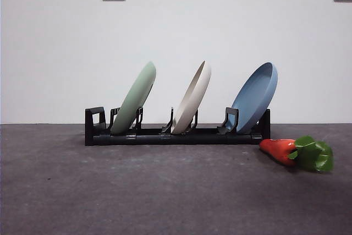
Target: Take the green plate from the plate rack,put the plate on the table,take the carrot from the table,put the carrot in the plate
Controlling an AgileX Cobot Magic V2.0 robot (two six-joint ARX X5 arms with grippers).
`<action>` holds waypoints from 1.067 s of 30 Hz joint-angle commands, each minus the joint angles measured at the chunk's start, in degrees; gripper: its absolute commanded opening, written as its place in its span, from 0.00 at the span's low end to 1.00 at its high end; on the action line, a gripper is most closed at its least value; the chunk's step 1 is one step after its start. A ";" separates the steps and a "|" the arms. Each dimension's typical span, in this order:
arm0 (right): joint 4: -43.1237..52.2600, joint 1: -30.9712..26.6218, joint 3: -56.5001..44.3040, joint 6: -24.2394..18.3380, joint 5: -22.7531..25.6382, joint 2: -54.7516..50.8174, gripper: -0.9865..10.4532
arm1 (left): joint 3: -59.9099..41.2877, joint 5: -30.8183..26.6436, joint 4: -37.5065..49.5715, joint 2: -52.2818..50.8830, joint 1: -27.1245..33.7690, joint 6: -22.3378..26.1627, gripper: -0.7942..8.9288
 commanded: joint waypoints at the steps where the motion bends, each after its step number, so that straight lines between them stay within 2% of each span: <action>1: 1.60 0.04 -0.66 4.31 -0.02 0.04 0.09 | -0.02 2.54 0.33 -0.17 0.15 -5.03 0.08; 4: 1.81 0.04 0.55 5.35 -0.26 0.04 0.08 | 1.60 4.52 -0.07 -0.17 0.15 -8.00 0.07; 8: 1.81 0.04 4.24 9.55 -0.20 0.20 0.08 | 5.51 5.73 -2.08 -0.17 0.15 -10.82 0.07; 13: 0.77 0.04 11.06 9.57 -0.31 2.40 0.08 | 11.78 7.54 -5.31 0.50 0.15 -11.30 0.07; 16: -2.12 0.07 16.44 8.83 -2.67 5.64 0.08 | 16.00 10.34 -7.74 2.10 0.15 -11.26 0.07; 22: -13.73 0.09 29.55 2.86 -9.16 15.87 0.08 | 25.90 16.09 -14.01 8.22 0.15 -10.38 0.07; 32: -39.87 0.11 50.49 -15.63 -21.14 33.59 0.08 | 41.48 28.57 -30.01 21.68 0.15 -0.24 0.07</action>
